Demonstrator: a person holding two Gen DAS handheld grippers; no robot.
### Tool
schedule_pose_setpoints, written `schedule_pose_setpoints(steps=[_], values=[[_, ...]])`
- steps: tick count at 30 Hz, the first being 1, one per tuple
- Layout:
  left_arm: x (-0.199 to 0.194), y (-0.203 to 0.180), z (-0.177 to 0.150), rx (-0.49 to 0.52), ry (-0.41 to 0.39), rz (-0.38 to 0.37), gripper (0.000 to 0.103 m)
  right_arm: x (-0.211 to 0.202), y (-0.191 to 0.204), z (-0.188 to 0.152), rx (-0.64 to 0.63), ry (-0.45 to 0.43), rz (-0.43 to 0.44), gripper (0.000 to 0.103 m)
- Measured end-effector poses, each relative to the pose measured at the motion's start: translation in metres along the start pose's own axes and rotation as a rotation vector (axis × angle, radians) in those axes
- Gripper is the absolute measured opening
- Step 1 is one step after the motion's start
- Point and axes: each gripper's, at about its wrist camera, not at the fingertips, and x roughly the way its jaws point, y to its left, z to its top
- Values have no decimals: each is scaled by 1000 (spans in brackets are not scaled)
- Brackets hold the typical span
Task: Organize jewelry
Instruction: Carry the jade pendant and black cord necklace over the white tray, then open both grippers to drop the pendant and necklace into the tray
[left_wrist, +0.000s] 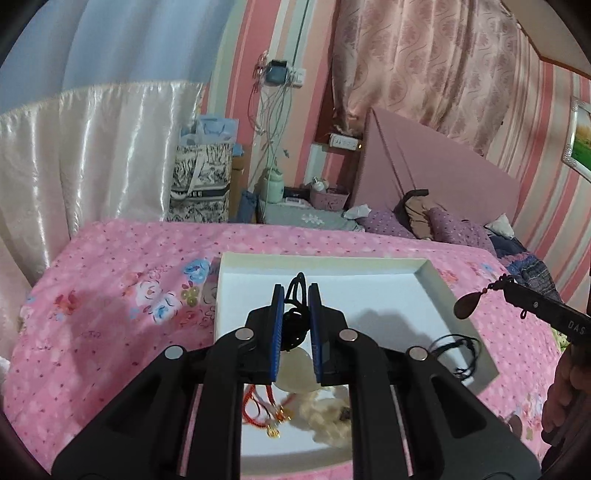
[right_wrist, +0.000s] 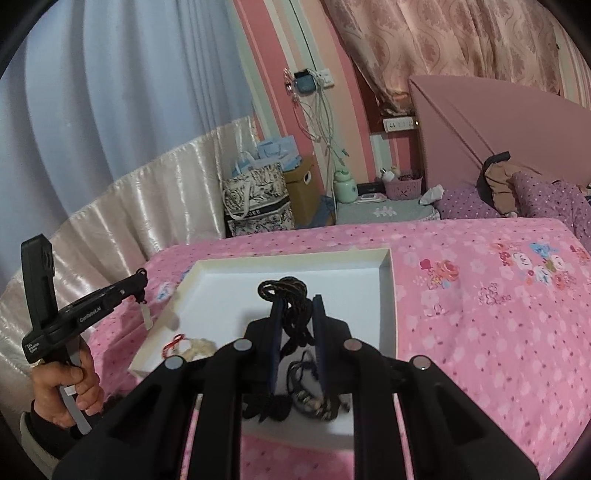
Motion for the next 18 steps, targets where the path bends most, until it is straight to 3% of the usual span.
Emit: schedule_pose_setpoints(steps=[9, 18], values=[[53, 16, -21, -11, 87, 71, 11, 55, -25, -14, -1, 115, -86, 16], [73, 25, -28, -78, 138, 56, 12, 79, -43, -36, 19, 216, -180, 16]])
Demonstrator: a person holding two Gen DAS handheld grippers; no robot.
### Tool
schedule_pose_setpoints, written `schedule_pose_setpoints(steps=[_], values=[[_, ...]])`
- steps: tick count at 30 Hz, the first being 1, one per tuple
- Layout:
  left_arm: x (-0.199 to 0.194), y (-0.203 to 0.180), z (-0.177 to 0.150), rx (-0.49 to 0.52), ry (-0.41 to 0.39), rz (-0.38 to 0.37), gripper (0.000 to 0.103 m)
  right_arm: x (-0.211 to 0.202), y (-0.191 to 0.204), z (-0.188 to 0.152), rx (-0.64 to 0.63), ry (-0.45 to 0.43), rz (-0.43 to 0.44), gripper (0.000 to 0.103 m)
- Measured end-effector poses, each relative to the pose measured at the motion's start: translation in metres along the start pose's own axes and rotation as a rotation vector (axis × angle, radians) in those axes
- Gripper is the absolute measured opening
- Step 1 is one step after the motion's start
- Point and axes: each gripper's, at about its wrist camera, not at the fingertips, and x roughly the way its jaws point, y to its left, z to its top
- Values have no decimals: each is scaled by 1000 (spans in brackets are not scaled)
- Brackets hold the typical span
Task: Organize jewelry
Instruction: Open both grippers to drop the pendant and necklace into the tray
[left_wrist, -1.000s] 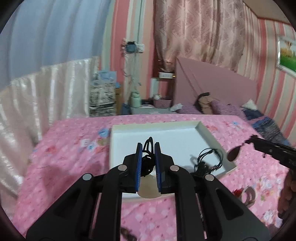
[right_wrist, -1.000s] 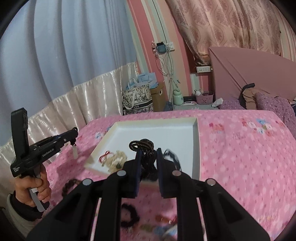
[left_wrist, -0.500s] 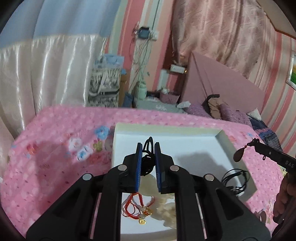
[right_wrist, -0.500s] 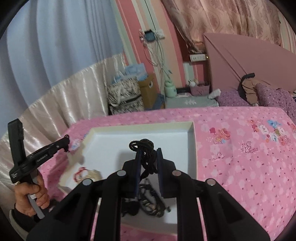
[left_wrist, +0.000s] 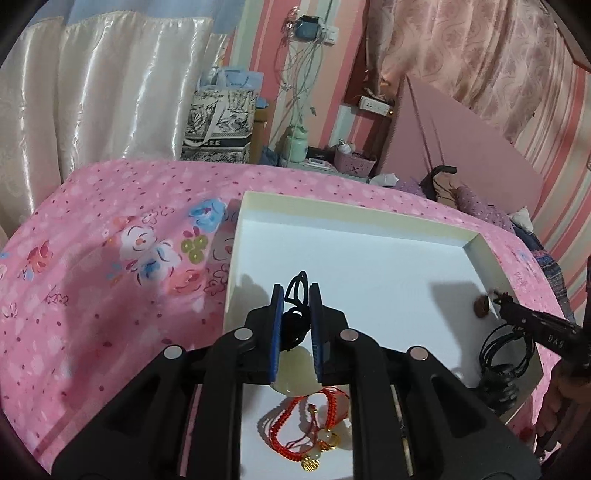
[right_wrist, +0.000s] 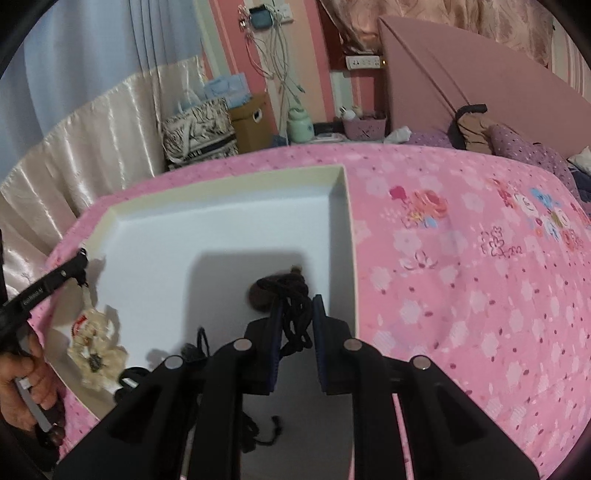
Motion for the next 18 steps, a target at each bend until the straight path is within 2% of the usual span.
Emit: schedule_pose_setpoints(steps=[4, 7, 9, 12, 15, 18], values=[[6, 5, -2, -16, 19, 46, 13, 2, 3, 0, -20, 5, -12, 16], [10, 3, -2, -11, 38, 51, 17, 2, 6, 0, -31, 6, -14, 18], [9, -1, -2, 3, 37, 44, 24, 1, 7, 0, -35, 7, -6, 18], [10, -4, -1, 19, 39, 59, 25, -1, 7, 0, -31, 6, -2, 18], [8, -5, -1, 16, 32, 52, 27, -4, 4, 0, -24, -2, 1, 18], [5, -2, -2, 2, 27, 22, 33, -9, 4, 1, -20, -21, 28, 19]])
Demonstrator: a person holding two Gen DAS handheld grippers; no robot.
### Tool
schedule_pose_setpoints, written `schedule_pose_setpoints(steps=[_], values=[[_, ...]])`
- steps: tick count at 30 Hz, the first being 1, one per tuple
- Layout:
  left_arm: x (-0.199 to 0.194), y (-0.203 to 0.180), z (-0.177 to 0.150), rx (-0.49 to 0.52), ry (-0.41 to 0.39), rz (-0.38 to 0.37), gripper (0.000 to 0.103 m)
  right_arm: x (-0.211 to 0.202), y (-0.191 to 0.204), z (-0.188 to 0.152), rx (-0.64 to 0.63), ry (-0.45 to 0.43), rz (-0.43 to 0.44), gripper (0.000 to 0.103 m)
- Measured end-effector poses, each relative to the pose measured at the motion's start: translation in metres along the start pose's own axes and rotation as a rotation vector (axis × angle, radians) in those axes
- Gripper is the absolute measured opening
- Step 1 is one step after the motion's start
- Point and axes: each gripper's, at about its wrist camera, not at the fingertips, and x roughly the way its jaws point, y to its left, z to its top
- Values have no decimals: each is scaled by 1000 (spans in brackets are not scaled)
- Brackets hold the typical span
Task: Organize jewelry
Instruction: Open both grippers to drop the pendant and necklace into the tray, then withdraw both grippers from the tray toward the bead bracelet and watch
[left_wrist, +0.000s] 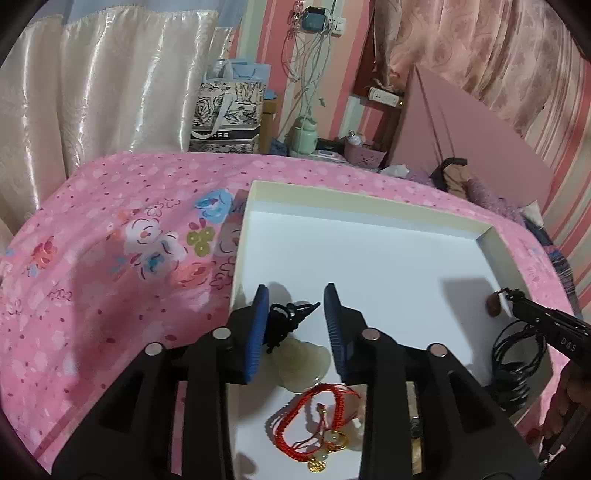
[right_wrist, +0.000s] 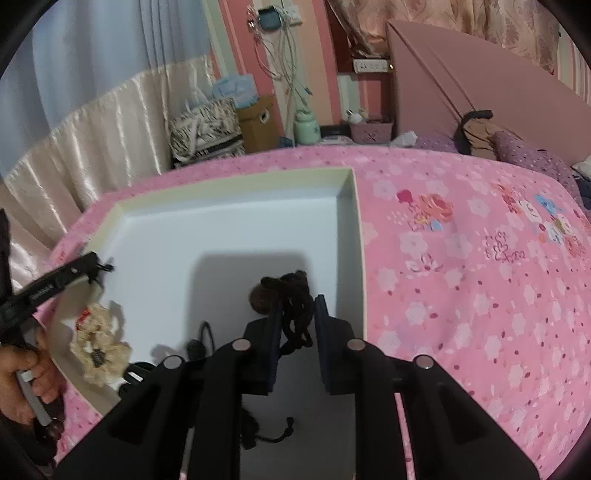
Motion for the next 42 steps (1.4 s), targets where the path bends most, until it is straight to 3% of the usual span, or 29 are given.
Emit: schedule_pose_setpoints(steps=[2, 4, 5, 17, 24, 25, 29, 33, 36, 42], values=[[-1, 0, 0, -6, -5, -19, 40, -2, 0, 1, -2, -6, 5, 28], [-5, -2, 1, -4, -22, 0, 59, -6, -1, 1, 7, -17, 14, 44], [-7, -3, 0, -2, -32, -5, 62, -7, -1, 2, 12, -24, 13, 48], [-52, -5, 12, -39, -126, -54, 70, -60, -12, 18, 75, -162, 93, 51], [-111, -34, 19, 62, -249, 51, 71, -103, -2, 21, 58, -233, 140, 52], [-118, -36, 17, 74, -260, 63, 76, -113, 2, 16, 40, -247, 140, 54], [-145, -34, -10, 167, -236, 155, 82, -135, 2, -13, 19, -251, 115, 55], [-163, -5, -57, 153, -178, 206, 84, -147, -7, -63, -6, -201, -9, 56], [-180, 13, -101, 182, -179, 275, 84, -159, -22, -100, 36, -188, -35, 56], [-209, 31, -161, 130, -176, 267, 84, -178, -28, -159, 48, -172, -68, 56]])
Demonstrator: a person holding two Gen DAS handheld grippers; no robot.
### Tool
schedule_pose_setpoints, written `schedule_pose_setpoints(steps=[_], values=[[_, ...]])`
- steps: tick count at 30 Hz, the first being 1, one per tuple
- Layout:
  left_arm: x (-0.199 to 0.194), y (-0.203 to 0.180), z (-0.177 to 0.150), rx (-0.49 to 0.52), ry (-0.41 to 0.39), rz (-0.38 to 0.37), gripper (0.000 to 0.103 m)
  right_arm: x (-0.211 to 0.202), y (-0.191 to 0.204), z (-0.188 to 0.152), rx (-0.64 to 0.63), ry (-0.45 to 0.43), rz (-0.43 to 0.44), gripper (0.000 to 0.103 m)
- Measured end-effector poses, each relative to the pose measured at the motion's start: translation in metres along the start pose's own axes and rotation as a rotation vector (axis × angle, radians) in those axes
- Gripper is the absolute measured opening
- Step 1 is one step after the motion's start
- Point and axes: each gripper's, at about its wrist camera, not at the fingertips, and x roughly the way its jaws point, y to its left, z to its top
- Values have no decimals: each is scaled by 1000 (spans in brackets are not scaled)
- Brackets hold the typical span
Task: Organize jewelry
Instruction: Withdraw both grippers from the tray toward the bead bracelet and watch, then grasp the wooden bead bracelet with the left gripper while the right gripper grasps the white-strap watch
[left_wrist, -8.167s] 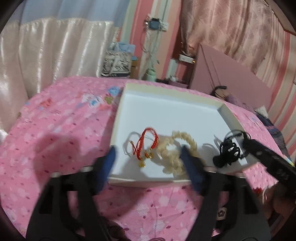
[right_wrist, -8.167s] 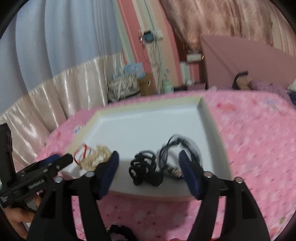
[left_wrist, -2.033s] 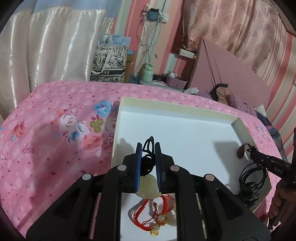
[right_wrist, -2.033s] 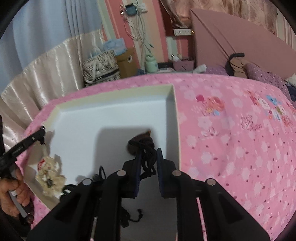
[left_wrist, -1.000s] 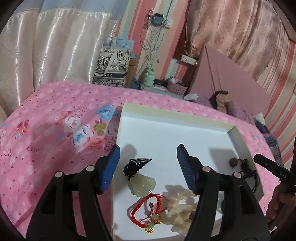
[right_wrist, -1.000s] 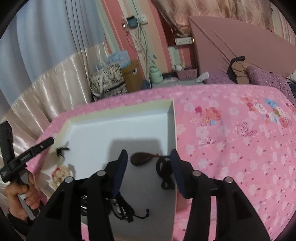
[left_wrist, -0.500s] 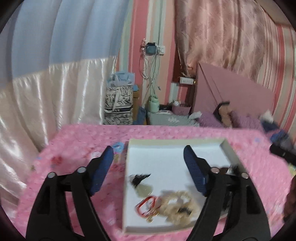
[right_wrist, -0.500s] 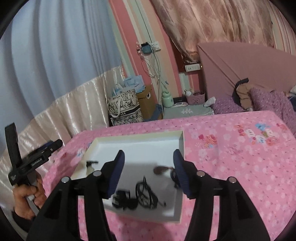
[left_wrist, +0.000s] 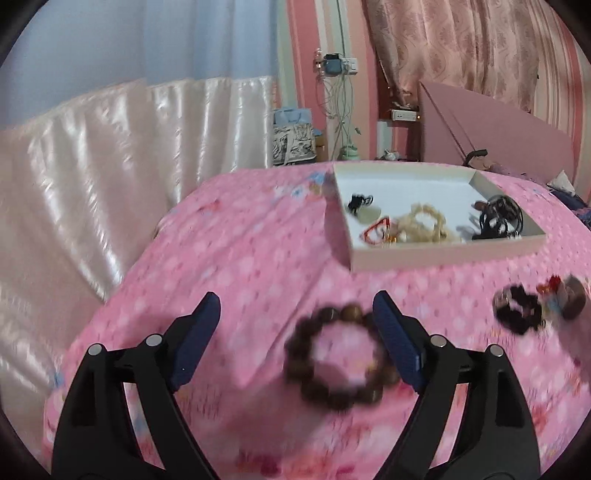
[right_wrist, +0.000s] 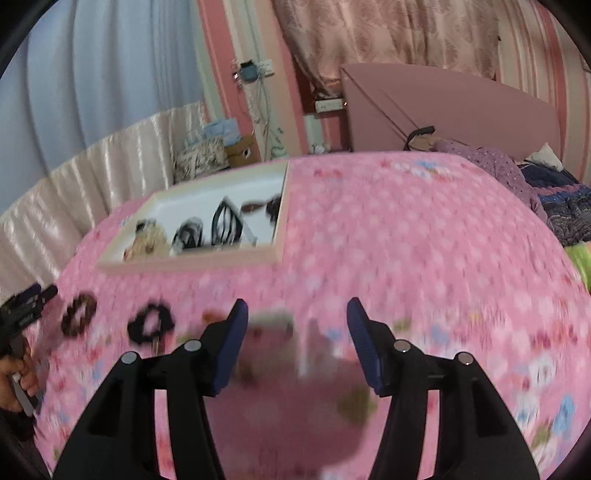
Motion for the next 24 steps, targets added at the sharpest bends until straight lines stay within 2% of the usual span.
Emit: schedule_pose_setpoints(steps=[5, 7, 9, 14, 17, 24], values=[[-2, -5, -23, -44, 31, -33, 86, -6, 8, -32, 10, 32, 22, 58], [-2, -9, -26, -29, 34, -21, 88, -2, 14, -41, 4, 40, 25, 58], [-3, -9, -26, -33, 24, 3, 95, 2, 23, -47, -20, 56, 19, 58], [4, -6, -27, -50, 71, -8, 97, 1, 38, -48, -46, 36, 14, 58], [3, -8, -25, -45, 55, -3, 100, 1, 44, -48, -73, 39, 0, 58], [7, -20, -23, 3, 72, 13, 100, 13, 33, -47, -14, 104, 31, 58]])
